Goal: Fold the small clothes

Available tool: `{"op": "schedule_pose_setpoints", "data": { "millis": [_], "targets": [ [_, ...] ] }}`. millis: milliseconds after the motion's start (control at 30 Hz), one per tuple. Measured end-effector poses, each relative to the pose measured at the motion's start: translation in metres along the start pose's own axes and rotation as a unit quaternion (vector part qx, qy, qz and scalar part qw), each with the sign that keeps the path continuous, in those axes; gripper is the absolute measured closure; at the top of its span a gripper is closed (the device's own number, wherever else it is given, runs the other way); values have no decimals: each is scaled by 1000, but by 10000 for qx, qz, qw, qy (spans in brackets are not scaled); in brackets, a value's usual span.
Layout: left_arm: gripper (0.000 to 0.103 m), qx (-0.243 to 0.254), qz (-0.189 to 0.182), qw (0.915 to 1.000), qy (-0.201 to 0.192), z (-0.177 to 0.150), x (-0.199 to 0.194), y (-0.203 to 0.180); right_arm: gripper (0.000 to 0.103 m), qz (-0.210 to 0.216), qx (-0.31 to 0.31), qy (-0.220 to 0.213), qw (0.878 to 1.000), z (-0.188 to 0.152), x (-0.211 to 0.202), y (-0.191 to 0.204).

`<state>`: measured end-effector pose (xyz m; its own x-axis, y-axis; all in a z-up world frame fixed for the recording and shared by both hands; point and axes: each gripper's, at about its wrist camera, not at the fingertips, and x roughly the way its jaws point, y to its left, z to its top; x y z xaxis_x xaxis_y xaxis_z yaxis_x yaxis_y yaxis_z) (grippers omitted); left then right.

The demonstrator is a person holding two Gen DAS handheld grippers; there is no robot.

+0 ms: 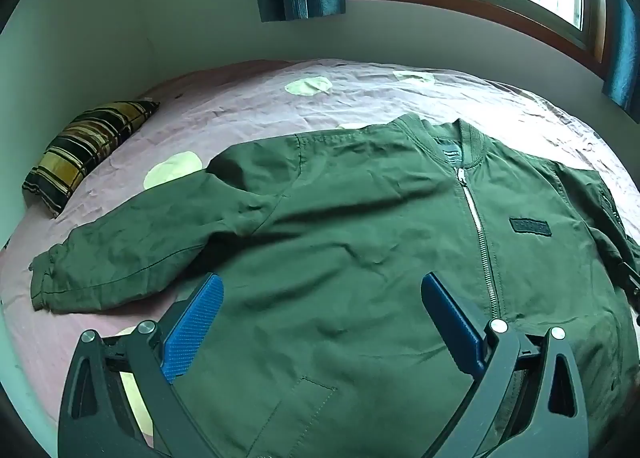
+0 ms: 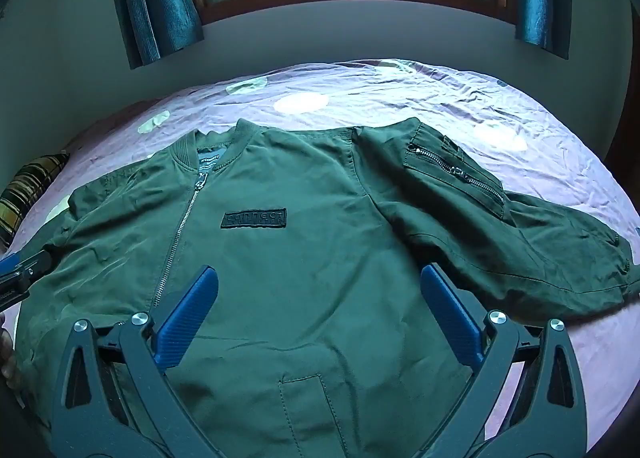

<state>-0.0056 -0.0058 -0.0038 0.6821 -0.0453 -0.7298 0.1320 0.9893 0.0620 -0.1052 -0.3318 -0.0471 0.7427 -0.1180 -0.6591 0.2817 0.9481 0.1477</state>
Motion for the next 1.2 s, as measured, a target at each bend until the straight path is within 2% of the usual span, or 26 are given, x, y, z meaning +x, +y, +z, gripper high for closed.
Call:
{"op": "schedule_pose_setpoints", "data": {
  "millis": [1200],
  "targets": [
    [4, -11, -35, 10000, -2, 0, -5, 0, 2, -118, -9, 48, 9999, -2, 1, -1]
  ]
}}
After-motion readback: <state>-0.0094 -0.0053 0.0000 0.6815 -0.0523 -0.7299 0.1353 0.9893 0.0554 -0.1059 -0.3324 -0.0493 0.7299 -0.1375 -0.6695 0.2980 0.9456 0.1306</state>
